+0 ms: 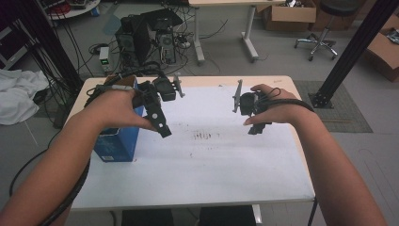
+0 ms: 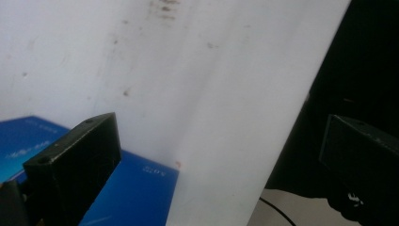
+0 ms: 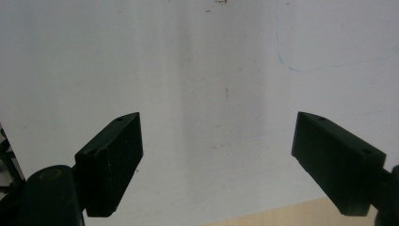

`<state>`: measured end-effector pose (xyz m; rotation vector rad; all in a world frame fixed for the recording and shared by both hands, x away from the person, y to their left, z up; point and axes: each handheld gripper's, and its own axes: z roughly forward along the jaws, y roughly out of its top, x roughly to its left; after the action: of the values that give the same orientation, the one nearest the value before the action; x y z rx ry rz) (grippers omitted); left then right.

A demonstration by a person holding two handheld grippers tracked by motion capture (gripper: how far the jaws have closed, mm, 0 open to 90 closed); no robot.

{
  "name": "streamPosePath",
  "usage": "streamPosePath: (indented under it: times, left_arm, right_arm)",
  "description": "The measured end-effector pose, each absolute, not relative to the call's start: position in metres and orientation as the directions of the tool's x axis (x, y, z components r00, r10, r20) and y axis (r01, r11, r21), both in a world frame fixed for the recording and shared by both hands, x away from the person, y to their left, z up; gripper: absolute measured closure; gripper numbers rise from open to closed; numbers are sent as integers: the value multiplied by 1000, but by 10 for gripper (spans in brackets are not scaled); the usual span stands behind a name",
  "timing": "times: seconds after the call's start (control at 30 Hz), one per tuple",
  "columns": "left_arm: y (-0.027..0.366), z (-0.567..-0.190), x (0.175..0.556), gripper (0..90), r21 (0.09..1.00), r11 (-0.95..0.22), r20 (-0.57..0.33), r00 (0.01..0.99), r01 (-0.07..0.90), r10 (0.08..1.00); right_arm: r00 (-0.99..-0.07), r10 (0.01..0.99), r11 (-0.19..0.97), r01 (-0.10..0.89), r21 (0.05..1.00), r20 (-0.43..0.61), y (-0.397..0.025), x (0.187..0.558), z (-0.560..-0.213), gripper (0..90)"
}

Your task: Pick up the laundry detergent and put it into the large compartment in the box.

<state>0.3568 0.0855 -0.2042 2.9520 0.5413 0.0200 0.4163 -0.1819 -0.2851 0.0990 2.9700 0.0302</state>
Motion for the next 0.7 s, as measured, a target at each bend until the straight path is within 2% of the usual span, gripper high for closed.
streamPosePath:
  times: [0.37, 0.7]
  left_arm:
    - [69, -212, 342, 1, 105, -984, -3, 989, 144, 145]
    - [60, -225, 337, 1, 41, -997, 3, 998, 64, 64]
  right_arm:
    - [-986, 48, 999, 45, 20, -162, -180, 413, -285, 170]
    - [-988, 35, 999, 34, 9, -149, -176, 413, -288, 170]
